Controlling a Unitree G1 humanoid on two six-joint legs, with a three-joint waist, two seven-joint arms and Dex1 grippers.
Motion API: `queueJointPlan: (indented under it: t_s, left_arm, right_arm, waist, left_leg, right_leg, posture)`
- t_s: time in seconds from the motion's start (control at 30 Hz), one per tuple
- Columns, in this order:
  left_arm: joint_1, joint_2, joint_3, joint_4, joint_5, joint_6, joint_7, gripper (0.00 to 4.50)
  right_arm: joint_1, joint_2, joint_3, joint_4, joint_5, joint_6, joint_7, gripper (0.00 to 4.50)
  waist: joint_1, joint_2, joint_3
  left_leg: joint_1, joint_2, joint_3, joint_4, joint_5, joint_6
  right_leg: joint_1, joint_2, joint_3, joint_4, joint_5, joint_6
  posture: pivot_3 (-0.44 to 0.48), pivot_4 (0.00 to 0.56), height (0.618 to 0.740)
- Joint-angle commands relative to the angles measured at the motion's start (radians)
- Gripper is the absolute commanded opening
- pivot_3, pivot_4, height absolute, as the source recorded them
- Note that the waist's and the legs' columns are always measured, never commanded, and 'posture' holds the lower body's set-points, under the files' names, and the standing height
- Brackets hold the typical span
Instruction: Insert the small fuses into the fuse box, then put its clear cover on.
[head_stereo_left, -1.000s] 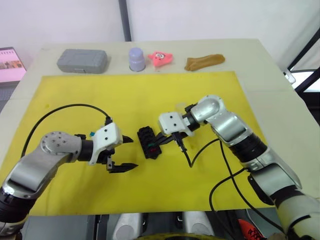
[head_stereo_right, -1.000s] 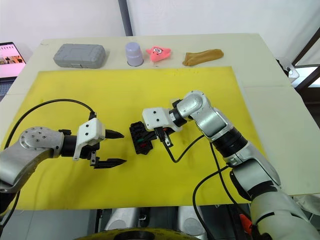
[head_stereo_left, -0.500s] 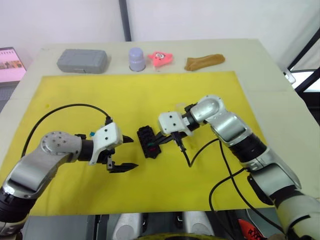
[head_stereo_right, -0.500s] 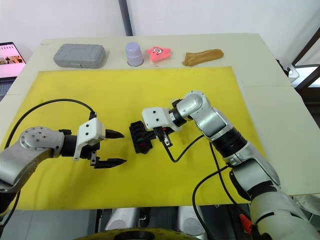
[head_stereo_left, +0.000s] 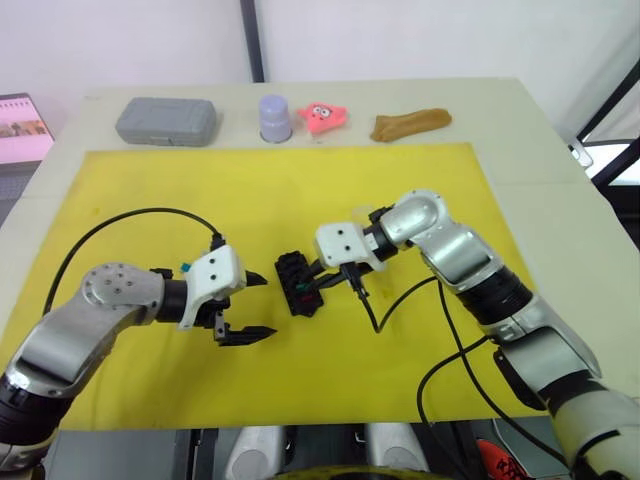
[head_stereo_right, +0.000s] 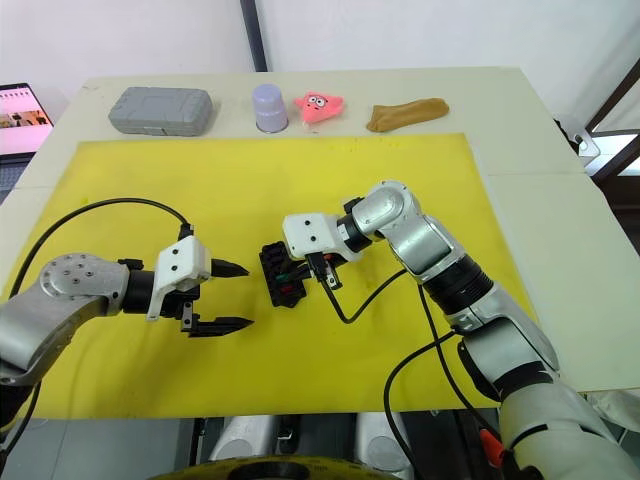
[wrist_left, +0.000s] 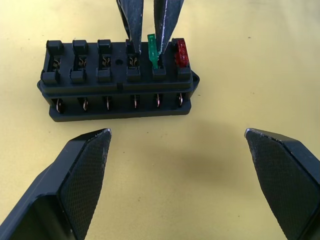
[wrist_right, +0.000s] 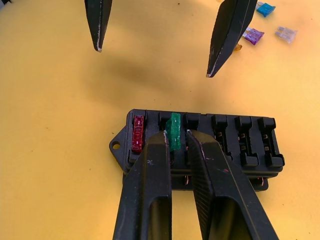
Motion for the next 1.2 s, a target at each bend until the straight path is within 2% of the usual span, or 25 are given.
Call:
queueJointPlan:
  t_s: [0.03, 1.2]
  left_arm:
    - [-0.014, -0.003, 0.006, -0.024, 0.003, -0.014, -0.001, 4.50]
    - [-0.022, -0.011, 0.004, -0.016, 0.017, -0.023, -0.006, 4.50]
  right_arm:
    - [-0.024, 0.001, -0.029, -0.019, -0.002, -0.002, 0.000, 0.66]
    - [-0.026, 0.004, -0.043, -0.088, 0.040, 0.115, 0.034, 0.66]
  waist:
    - [0.000, 0.000, 0.000]
    - [0.000, 0.000, 0.000]
  left_leg:
    - [0.000, 0.000, 0.000, 0.000, 0.000, 0.000]
    - [0.000, 0.000, 0.000, 0.000, 0.000, 0.000]
  right_leg:
    - [0.000, 0.000, 0.000, 0.000, 0.000, 0.000]
    - [0.000, 0.000, 0.000, 0.000, 0.000, 0.000]
  posture:
    - [0.000, 0.150, 0.731]
    - [0.000, 0.150, 0.731]
